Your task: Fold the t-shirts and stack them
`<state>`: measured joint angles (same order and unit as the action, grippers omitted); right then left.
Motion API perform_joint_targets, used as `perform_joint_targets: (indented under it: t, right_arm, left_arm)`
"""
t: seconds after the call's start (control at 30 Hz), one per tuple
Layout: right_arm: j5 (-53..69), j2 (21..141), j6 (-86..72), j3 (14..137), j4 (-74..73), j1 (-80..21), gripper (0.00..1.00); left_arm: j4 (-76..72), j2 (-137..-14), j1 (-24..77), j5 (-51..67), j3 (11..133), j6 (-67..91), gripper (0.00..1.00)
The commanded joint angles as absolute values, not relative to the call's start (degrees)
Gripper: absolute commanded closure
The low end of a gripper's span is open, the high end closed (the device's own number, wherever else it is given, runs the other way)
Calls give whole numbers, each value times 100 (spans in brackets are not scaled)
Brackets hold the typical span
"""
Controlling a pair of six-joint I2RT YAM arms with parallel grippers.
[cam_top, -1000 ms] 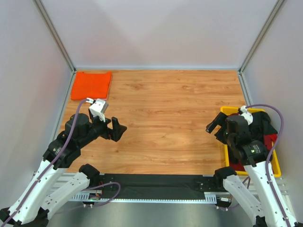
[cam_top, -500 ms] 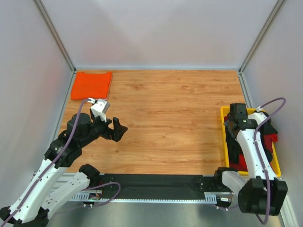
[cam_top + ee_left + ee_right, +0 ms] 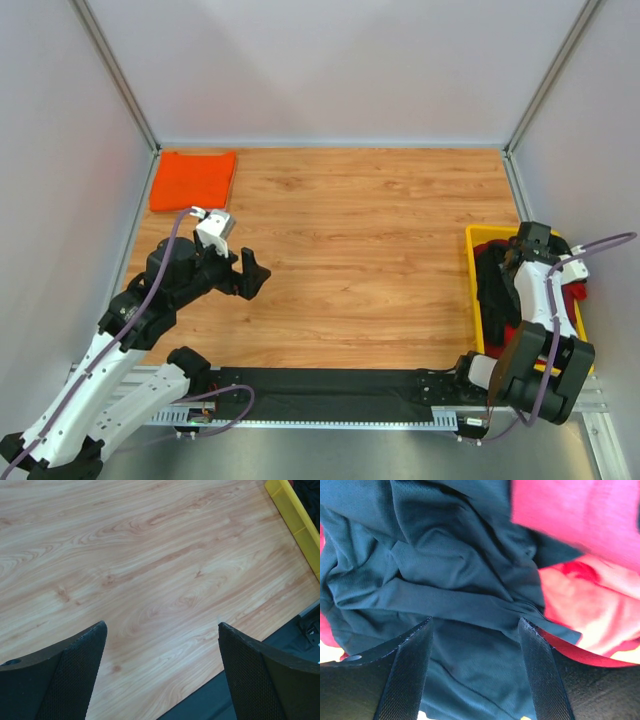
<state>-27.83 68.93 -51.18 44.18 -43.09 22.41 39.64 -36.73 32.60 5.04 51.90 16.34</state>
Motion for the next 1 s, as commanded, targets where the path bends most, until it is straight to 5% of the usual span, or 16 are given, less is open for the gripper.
perform_joint_targets:
  t: [0.0,0.23,0.27,0.3,0.4,0.7,0.97]
  right_arm:
    - [-2786,7110,-5089,4474,-3780,2347,30]
    - [-2663,7558,-4975,4403,-3287,2443,35]
    - [-2628,7593,-4896,4421,-3252,2443,42]
    - [-2558,7611,-4713,4438,-3121,2443,67]
    - [-2487,7577,-4492,4728,-3321,2443,100]
    - [-1408,6304,-3455,6625,-3394,1847,100]
    - [2018,6617,-3612,9244,-3218,1091,100]
  left_arm:
    - [3929,-3674,3278,457,5186,1591,2]
    - [3990,-3683,3270,509,5124,1793,3]
    - [3973,-3683,3278,518,5115,1802,3]
    - [3990,-3683,3278,519,5115,1819,3]
    - [4017,-3691,3278,501,5089,1863,3]
    - [4306,-4051,3278,141,5272,2889,4]
    - [4474,-5272,3156,579,5967,3401,4]
